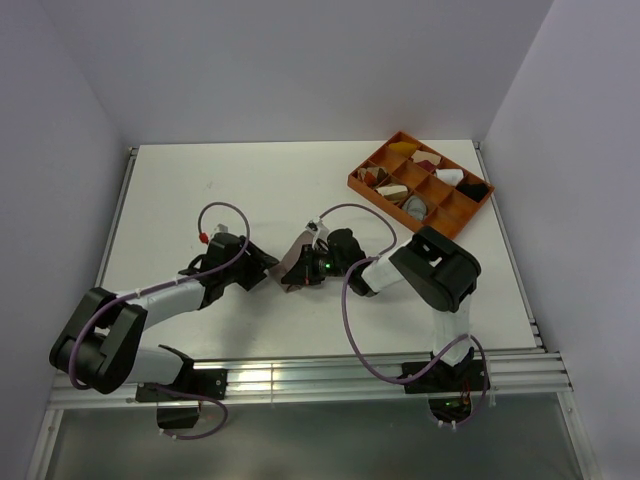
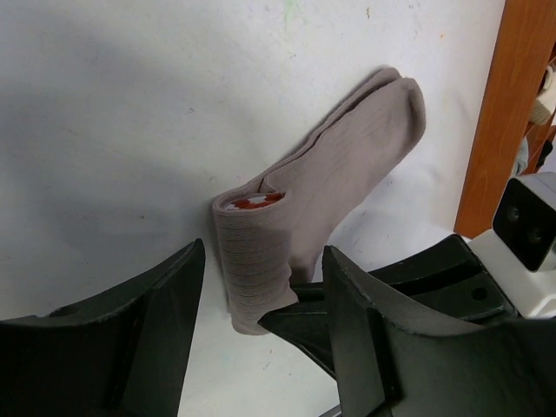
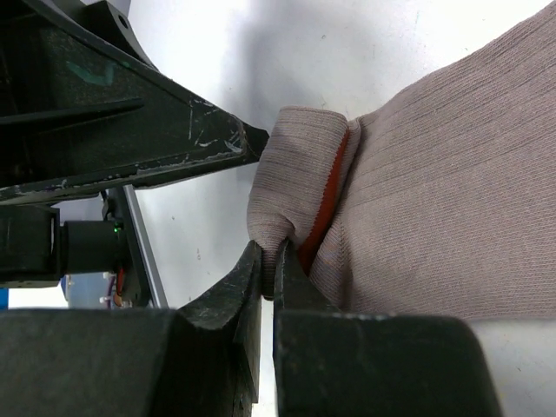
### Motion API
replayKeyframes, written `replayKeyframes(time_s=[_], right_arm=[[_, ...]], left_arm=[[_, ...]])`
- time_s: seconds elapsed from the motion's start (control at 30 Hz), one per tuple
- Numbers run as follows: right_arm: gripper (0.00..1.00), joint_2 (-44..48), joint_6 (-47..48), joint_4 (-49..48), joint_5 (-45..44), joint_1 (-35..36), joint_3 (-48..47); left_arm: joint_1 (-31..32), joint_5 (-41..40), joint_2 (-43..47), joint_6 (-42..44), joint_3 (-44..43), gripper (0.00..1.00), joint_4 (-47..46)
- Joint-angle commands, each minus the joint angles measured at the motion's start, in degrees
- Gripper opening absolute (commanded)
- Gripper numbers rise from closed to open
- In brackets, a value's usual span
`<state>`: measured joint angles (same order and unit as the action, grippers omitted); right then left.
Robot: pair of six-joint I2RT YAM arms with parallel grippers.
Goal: Roll the socks
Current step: Roll the sock at the center of the board.
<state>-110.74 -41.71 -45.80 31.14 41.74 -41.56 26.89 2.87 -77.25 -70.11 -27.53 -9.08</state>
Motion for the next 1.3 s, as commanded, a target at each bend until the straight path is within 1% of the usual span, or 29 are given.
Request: replayKeyframes(time_s=[0.0,0.37,0.47,0.5,0.57,0.67,0.7,0.73,0.77,0.8,0.83,0.87,0.93,0.97,1.0,1.07,1.1,1.17,1.23,1.27], right_arm=[[0.00,-0.4,-0.5,-1.0,-0.1,-0.3,0.9],[0.00,-0.3,0.2,0.6,-0.5,0.0,0.4],[0.00,-0.3,0.3,0.9,-0.6,0.0,0.3],[0.00,-0.3,0.3,1.0,-0.7,0.0,0.3],[0.00,-0.2,0.7,1.3,-1.1,0.0,0.3],[0.00,-0.2,1.2,1.9,-1.3,0.0,-0.1],[0.00,0.1,1.6,2.9,-1.3,0.0,-0.6],[0.00,0.4,2.1,3.4,-1.5,0.1,-0.8],[0.07,0.9,3.3,4.1,-1.9,0.1,-1.0],[0.10,2.6,4.3,6.2,-2.8,0.2,-1.2],[0.14,3.5,5.4,7.8,-3.5,0.3,-1.6],[0.23,4.8,7.8,9.5,-4.1,0.3,-1.9],[0.34,8.7,10.2,15.0,-6.0,0.3,-3.6],[0.42,9.9,12.8,17.2,-7.0,0.2,-4.2],[0.45,11.0,13.9,22.0,-9.6,0.2,-6.0],[0.48,13.3,17.3,26.3,-12.2,0.0,-8.7],[0.49,13.6,18.2,30.2,-15.5,-0.1,-9.6],[0.49,13.8,20.0,33.0,-18.3,-0.3,-11.7],[0.49,13.1,20.4,35.7,-19.8,-0.6,-13.0],[0.47,11.7,20.5,36.7,-20.1,-1.0,-14.6]], left_arm=[[0.3,-1.1,0.0,-3.1,0.8,0.60,-0.3],[0.3,1.3,-4.7,-4.3,0.6,0.58,-3.5],[0.4,1.6,-5.3,-4.5,0.9,0.54,-4.1],[0.4,1.6,-5.5,-4.4,0.9,0.51,-4.2],[0.4,1.8,-5.5,-4.3,1.2,0.48,-4.3],[0.4,2.0,-5.6,-4.1,1.6,0.36,-4.5],[0.4,2.0,-5.7,-3.7,1.5,0.28,-4.4],[0.4,2.0,-5.7,-3.4,1.5,0.23,-4.4],[0.4,1.7,-5.7,-2.9,1.3,0.18,-3.7],[0.4,1.4,-5.6,-1.7,0.6,0.10,-2.9],[0.4,1.2,-5.5,-1.0,0.3,0.07,-2.3],[0.4,0.9,-5.3,-0.2,-0.1,0.04,-1.2],[0.4,0.2,-4.8,2.0,-1.0,0.01,-0.4],[0.4,0.3,-4.8,2.7,-1.7,0.00,0.2],[0.4,0.4,-4.7,4.3,-2.2,0.00,0.6],[0.4,0.3,-5.0,6.0,-3.8,0.00,1.6],[0.4,0.6,-5.4,7.8,-4.5,0.00,2.7],[0.4,1.2,-6.2,9.8,-6.6,0.00,3.9],[0.4,1.6,-7.5,12.9,-8.3,0.00,6.5],[0.4,1.3,-7.8,13.7,-10.1,0.00,7.8]])
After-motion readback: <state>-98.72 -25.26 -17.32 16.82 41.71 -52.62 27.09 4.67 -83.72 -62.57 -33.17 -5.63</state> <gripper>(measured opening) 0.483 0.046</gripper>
